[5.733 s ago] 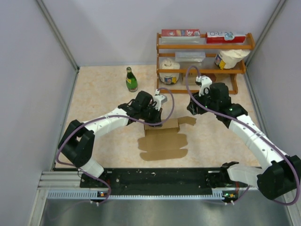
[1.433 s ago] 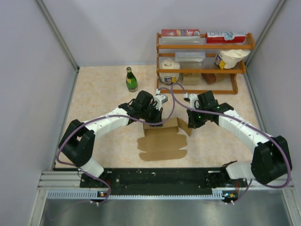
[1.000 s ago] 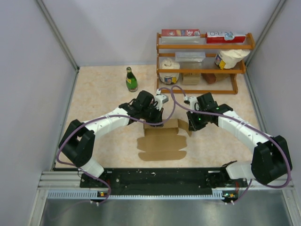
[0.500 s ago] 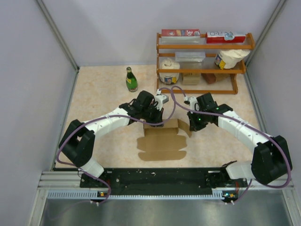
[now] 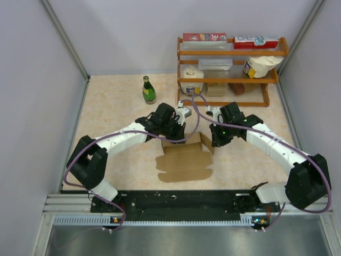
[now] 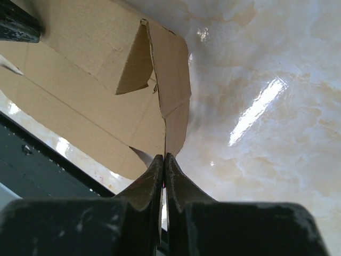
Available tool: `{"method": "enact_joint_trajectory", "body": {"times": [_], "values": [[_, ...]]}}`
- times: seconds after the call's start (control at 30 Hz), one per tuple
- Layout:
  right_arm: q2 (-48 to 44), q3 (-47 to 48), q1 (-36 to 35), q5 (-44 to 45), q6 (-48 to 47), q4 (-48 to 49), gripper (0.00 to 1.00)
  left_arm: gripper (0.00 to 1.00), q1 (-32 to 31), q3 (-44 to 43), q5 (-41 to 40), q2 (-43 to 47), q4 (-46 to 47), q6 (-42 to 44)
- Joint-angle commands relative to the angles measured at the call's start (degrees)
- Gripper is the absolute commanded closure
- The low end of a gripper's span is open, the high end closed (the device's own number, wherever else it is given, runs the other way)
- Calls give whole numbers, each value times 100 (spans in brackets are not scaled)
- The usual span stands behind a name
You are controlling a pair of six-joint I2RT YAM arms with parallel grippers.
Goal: Fold the paper box
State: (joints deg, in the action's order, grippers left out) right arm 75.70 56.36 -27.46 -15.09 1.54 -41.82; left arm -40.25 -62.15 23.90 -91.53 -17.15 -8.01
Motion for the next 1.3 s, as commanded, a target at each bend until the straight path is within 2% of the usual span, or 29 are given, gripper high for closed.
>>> {"method": "enact_joint_trajectory", "body": {"times": [0.0, 0.5, 0.6, 1.27], "values": [[-29, 323, -75, -257, 206, 25, 100, 100, -53, -148, -52, 3, 36, -25], [278, 244, -277, -609, 259, 34, 100, 100, -88, -113, -70, 30, 36, -43], [296, 209, -286, -696, 241, 51, 95, 100, -97, -122, -61, 30, 36, -43], [208, -213, -286, -1066, 180, 359, 80, 100, -141, -34, -122, 153, 18, -69]]}}
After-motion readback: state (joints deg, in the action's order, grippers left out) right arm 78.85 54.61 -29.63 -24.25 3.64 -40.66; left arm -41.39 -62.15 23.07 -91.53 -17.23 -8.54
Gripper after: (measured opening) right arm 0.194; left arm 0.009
